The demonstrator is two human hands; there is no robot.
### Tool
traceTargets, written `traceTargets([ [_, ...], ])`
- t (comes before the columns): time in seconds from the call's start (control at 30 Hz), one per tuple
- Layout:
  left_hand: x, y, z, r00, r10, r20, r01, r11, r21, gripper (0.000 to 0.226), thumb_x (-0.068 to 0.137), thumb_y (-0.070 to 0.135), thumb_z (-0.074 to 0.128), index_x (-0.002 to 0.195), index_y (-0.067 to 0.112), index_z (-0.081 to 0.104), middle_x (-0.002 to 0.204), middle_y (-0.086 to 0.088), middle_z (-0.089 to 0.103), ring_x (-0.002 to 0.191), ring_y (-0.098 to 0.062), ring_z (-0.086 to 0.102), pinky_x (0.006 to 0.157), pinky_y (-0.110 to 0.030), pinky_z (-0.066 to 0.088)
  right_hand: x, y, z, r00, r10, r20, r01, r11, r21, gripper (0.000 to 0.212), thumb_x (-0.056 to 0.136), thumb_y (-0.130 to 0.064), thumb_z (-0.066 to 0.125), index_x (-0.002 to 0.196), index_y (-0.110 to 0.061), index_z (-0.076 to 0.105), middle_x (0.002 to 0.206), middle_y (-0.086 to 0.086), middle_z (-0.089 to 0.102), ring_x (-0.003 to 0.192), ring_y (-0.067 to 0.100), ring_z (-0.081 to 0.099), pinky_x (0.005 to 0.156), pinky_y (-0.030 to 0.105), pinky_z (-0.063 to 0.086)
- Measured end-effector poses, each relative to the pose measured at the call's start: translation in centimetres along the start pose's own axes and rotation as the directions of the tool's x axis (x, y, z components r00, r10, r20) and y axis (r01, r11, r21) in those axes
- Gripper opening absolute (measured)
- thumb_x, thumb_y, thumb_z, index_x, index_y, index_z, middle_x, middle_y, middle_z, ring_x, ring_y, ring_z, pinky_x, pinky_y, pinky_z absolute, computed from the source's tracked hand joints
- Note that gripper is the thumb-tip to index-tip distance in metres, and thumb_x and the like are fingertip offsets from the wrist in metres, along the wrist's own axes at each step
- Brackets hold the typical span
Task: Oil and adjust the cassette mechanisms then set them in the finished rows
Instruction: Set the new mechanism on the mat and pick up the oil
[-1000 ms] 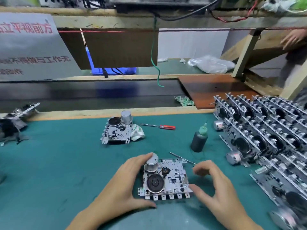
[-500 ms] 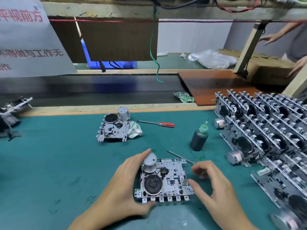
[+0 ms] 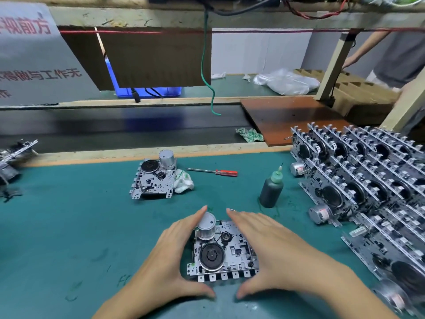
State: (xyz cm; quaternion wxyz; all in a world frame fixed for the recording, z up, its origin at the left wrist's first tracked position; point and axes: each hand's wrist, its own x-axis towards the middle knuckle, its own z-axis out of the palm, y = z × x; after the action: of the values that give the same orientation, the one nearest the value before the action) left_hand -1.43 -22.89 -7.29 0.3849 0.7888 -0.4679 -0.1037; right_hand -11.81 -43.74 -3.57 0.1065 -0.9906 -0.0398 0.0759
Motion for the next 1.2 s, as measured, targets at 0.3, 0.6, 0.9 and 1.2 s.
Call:
traceTargets([
  [0.3, -0.4, 0.1, 0.1, 0.995, -0.095, 0.034, 0.100, 0.960, -0.262, 0.129, 0.042, 0.072, 0.080, 0.142, 0.059, 0.000, 0.143, 0.038, 0.023, 0.134, 0.011, 0.026, 0.107, -0.015, 0.027, 1.4, -1.1, -1.1, 0.998, -0.010, -0.067, -0.001, 0.987, -0.158, 0.095, 0.057, -0.058, 0.074, 0.134, -0.020, 0.034, 0.123, -0.004, 0.047, 0.115, 0.019, 0.047, 0.092, 0.032, 0.041],
  [0.6, 2.1, 2.5, -0.8, 0.952, -0.080, 0.295, 0.305, 0.271, -0.913, 0.086, 0.060, 0.083, 0.059, 0.120, 0.021, 0.068, 0.129, -0.007, 0.061, 0.123, -0.027, 0.054, 0.107, -0.044, 0.039, 0.8, -2.0, -3.0, 0.958, -0.253, 0.137, -0.045, 0.339, 0.940, 0.050, 0.059, -0.021, 0.075, 0.108, -0.030, 0.067, 0.108, -0.012, 0.067, 0.102, 0.003, 0.061, 0.088, 0.016, 0.045],
  [0.9, 4.3, 2.4, -1.7, 0.956, 0.002, 0.294, 0.291, -0.151, -0.945, 0.108, 0.073, 0.072, 0.062, 0.147, 0.001, 0.026, 0.151, -0.024, 0.028, 0.135, -0.042, 0.035, 0.111, -0.052, 0.026, 2.9, -1.5, -1.1, 0.999, 0.032, -0.037, 0.017, 0.478, 0.878, 0.053, 0.070, -0.063, 0.062, 0.081, -0.012, 0.069, 0.080, -0.004, 0.058, 0.080, 0.013, 0.054, 0.080, 0.029, 0.040],
  [1.2, 4.1, 0.1, 0.2, 0.870, -0.385, 0.307, 0.249, -0.195, -0.949, 0.078, 0.071, 0.061, 0.057, 0.115, -0.002, 0.065, 0.129, -0.030, 0.055, 0.117, -0.043, 0.056, 0.105, -0.054, 0.037, 3.9, 1.4, 0.6, 0.908, 0.347, -0.233, -0.377, 0.922, -0.095, 0.025, 0.098, -0.043, 0.038, 0.112, -0.023, 0.044, 0.112, -0.007, 0.043, 0.111, 0.014, 0.039, 0.083, 0.026, 0.037],
])
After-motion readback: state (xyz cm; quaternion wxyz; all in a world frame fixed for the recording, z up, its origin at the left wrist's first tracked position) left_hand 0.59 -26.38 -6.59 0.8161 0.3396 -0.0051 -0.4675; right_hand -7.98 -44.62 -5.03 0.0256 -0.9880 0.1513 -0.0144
